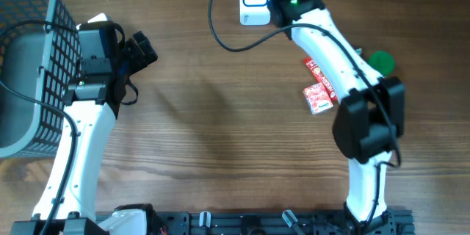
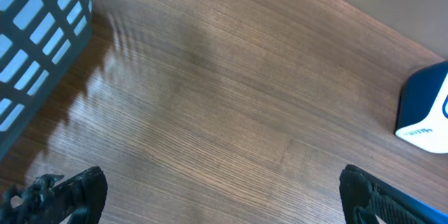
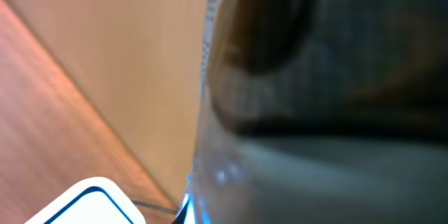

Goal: Scan the item barcode

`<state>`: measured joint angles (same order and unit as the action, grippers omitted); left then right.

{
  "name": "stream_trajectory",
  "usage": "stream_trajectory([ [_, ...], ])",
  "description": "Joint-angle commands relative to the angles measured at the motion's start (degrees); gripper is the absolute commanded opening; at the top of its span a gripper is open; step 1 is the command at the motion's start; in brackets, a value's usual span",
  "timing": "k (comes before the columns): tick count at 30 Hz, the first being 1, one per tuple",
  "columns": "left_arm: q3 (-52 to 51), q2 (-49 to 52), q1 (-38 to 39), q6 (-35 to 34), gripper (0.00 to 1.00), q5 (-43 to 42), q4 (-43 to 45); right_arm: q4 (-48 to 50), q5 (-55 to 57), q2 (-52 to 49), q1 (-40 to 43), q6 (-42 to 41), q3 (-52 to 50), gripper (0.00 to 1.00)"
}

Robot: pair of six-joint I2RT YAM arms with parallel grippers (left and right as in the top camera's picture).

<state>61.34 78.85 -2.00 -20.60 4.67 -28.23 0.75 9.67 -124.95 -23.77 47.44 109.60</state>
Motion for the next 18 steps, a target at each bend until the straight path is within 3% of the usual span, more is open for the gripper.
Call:
stream_trajectory([
  [1,0.3,0.0,-0.3,0.9,1.0,0.6,0.2,4.3,5.4,-3.4,-1.1,6.0,0.5,0.04],
  [7,0.3,0.0,-0.3,0.9,1.0,0.6,0.2,11.1,10.0,-8.7,-2.5,14.3,0.5,0.04],
  [18,0.3,0.0,-0.3,0.9,1.0,0.6,0.2,8.6,11.0,-11.6,-5.7,13.9,0.5,0.04],
])
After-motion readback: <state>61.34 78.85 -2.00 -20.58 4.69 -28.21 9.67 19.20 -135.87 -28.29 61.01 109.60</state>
